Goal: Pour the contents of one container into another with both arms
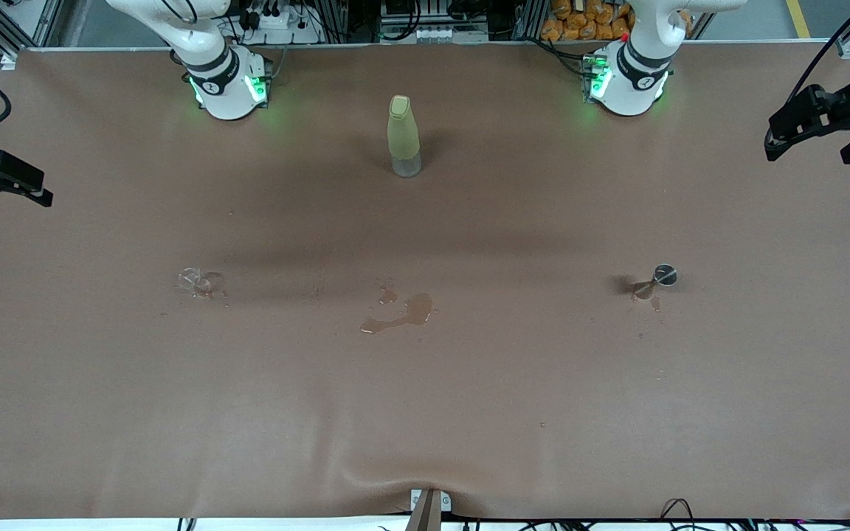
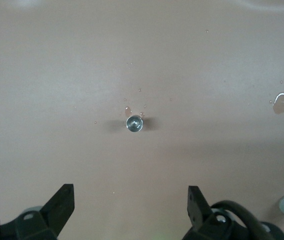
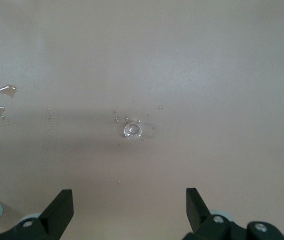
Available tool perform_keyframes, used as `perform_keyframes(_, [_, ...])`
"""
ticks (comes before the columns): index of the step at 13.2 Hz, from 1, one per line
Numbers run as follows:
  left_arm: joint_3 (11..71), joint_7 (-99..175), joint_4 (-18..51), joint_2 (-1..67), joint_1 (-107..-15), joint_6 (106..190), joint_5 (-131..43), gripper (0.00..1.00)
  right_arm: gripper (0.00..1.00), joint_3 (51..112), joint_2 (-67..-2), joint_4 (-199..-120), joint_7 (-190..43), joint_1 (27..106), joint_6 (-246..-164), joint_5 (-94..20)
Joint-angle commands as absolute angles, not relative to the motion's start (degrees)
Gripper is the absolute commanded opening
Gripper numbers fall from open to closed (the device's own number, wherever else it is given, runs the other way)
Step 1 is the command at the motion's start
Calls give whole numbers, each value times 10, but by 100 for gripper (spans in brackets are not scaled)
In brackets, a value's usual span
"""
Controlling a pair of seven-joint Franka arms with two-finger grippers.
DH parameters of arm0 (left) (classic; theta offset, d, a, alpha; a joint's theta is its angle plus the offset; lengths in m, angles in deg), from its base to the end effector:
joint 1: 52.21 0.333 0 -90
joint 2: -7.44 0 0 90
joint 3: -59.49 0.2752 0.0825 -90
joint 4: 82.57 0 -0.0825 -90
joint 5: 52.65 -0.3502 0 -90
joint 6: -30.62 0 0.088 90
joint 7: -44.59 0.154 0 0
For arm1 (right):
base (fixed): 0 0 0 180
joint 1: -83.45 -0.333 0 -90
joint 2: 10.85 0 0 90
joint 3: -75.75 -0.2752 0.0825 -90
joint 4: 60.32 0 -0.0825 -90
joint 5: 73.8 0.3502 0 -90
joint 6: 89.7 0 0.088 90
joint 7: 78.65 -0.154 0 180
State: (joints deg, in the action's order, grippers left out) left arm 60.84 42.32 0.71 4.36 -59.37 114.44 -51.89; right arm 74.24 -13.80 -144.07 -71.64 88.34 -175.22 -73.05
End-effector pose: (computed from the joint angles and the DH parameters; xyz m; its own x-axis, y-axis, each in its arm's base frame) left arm 0.4935 -0.0520 0.6050 0.9961 -0.0629 0.0625 -0.0641 -0.9978 0.0168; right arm 0.5254 -0.0292 0.5504 0.9978 0.0643 -0.0187 0.0640 -0.9978 -0.0168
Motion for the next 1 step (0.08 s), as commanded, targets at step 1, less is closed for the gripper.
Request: perform_keyframes(1, [610,431,20,35,-591,1140,-511,100,100,746,-138,-1439,-721,879,-1754,-735])
